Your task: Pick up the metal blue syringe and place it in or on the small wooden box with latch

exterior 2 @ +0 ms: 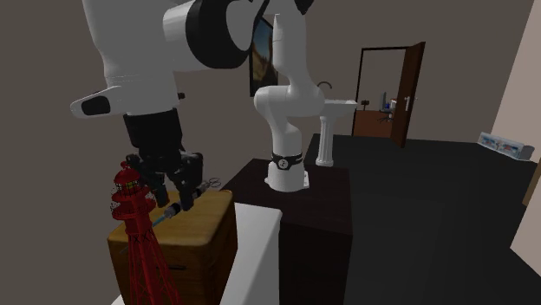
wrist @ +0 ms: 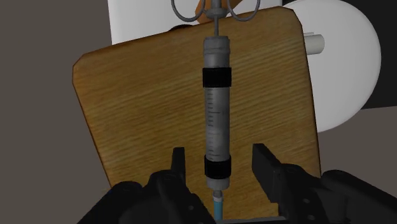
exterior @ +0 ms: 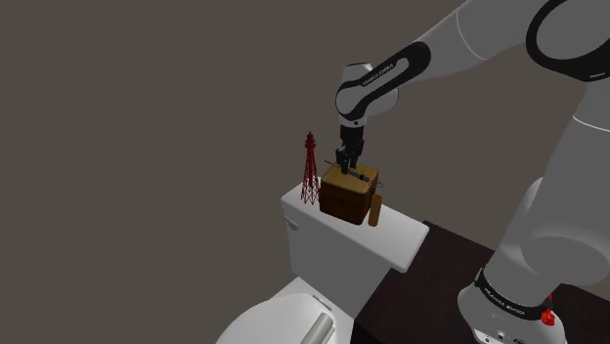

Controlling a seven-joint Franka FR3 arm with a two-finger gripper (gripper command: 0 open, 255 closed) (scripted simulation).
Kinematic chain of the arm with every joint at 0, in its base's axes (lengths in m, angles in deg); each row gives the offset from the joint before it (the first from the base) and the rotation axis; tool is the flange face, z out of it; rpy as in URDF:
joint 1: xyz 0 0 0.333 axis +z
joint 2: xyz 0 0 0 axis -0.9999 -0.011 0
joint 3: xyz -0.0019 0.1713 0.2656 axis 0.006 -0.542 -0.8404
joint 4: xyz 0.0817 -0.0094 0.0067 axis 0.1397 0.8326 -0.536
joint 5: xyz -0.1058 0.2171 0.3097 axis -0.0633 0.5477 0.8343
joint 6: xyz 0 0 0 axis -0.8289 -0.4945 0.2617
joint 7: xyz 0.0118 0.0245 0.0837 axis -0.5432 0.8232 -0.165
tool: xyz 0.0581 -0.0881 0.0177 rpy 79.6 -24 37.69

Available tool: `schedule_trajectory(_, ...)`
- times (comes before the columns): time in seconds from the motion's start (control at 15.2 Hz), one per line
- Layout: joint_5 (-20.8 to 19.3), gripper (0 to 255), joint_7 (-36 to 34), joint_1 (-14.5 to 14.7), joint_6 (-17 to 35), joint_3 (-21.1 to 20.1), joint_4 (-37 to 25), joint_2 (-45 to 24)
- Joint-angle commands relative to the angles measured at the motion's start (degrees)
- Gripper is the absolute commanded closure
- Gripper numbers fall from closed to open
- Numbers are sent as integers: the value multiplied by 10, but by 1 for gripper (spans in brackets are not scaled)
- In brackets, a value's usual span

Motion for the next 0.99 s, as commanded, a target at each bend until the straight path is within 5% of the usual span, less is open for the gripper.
schedule_trajectory(0.0,0,0,0,0,0,0,0,0)
schedule_trajectory(0.26,0,0,0,0,0,0,0,0)
schedule_trajectory(0.53,-12,0,-8,-1,-71,2,-42,31)
schedule_trajectory(0.92,-12,0,-8,-1,-71,2,-42,31)
